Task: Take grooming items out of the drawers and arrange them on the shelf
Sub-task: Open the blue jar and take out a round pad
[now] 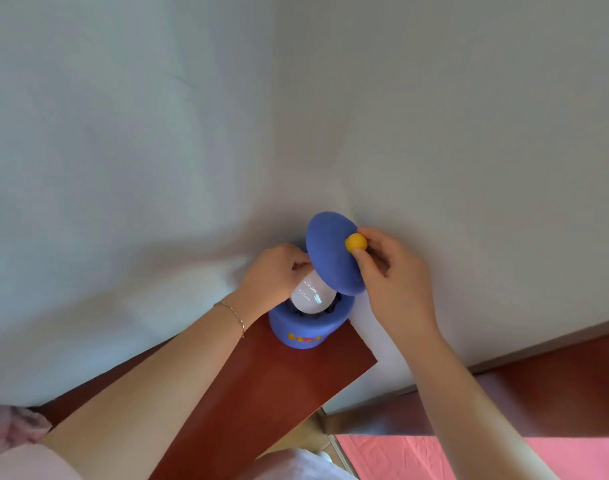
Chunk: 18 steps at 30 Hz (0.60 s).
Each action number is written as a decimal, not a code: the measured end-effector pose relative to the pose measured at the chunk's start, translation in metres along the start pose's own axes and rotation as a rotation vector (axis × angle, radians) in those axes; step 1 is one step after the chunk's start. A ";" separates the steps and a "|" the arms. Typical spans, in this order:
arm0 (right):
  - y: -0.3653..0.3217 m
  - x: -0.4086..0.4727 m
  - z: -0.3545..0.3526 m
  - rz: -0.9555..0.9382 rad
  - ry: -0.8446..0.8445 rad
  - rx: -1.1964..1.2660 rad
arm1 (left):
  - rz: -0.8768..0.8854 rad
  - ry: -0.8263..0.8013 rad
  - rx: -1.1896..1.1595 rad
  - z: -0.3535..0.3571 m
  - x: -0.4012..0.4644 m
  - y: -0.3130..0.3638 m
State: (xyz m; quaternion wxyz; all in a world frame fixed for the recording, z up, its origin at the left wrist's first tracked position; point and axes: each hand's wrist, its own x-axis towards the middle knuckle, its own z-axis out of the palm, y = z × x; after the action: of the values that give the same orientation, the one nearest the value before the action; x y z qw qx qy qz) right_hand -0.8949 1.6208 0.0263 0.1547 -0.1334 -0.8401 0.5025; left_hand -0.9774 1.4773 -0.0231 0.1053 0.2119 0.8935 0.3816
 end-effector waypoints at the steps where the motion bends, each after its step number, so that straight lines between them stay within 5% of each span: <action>1: -0.001 0.000 0.002 -0.003 -0.004 -0.005 | -0.014 0.031 -0.056 -0.005 -0.003 -0.005; 10: 0.011 0.002 0.029 -0.037 -0.054 -0.176 | -0.197 0.327 -0.180 -0.039 -0.050 -0.045; 18: 0.036 -0.001 0.056 -0.140 -0.150 -0.510 | -0.417 0.380 -0.205 -0.042 -0.123 -0.101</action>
State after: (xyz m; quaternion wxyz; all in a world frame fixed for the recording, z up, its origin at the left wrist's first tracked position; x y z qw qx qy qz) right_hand -0.9132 1.5923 -0.0308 0.0878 -0.0721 -0.9557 0.2714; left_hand -0.9129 1.3319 -0.0641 0.0330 -0.0632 0.8783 0.4727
